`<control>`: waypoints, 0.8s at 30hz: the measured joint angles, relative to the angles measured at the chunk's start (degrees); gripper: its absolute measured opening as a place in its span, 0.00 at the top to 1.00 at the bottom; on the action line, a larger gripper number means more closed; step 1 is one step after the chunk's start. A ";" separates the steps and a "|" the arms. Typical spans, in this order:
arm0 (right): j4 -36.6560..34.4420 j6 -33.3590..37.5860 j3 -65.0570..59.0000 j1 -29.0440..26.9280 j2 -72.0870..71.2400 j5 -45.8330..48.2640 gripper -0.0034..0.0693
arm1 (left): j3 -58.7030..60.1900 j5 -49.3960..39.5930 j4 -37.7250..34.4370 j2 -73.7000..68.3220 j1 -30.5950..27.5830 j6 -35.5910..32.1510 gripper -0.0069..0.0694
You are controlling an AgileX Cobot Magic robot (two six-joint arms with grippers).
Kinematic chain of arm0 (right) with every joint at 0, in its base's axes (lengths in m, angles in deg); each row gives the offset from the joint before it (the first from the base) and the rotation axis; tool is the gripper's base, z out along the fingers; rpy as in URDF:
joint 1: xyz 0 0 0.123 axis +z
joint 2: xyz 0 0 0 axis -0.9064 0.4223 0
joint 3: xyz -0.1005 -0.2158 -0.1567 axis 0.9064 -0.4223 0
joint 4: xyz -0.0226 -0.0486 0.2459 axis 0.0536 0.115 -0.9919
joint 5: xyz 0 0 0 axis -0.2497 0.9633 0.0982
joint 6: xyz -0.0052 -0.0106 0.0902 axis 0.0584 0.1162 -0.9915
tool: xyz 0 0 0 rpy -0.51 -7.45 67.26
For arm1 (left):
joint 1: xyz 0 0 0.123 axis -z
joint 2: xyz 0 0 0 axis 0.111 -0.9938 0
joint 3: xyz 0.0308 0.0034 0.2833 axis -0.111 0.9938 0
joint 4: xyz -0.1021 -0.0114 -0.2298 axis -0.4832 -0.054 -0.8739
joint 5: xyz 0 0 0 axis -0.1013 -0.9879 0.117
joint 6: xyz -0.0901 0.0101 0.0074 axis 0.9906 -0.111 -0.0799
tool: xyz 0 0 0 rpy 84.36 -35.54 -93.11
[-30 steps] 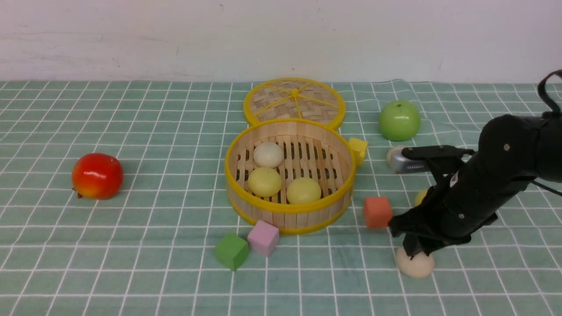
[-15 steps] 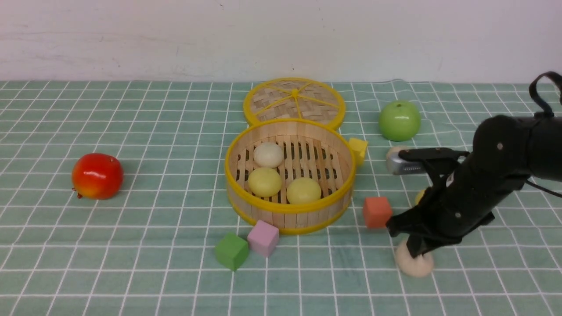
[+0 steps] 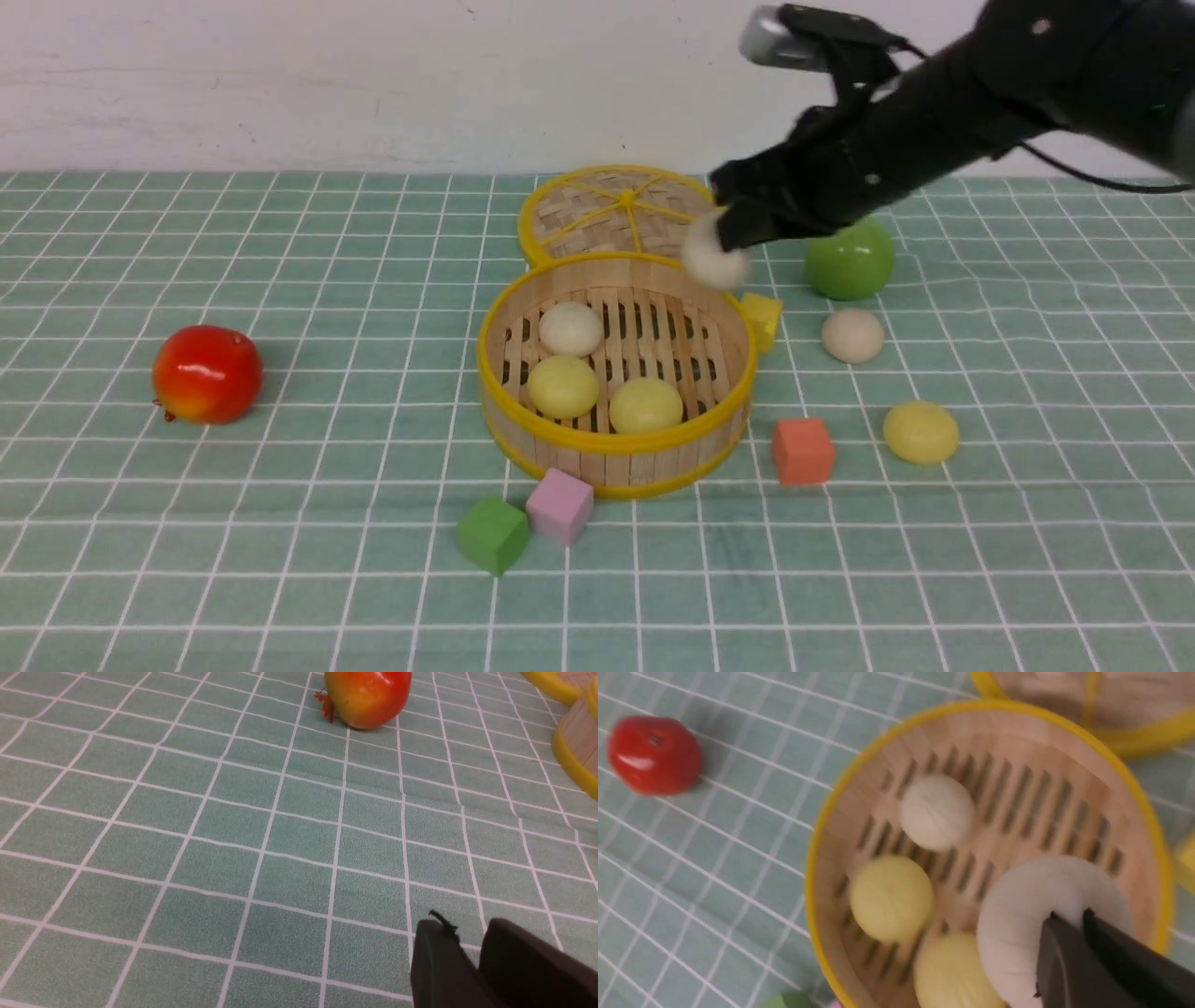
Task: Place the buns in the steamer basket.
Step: Use the right arm to put the steamed stuffed bun into the steamer
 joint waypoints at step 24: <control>-8.01 5.77 5.64 3.55 16.76 -8.53 0.66 | 0.00 0.00 0.00 0.00 0.00 0.00 0.69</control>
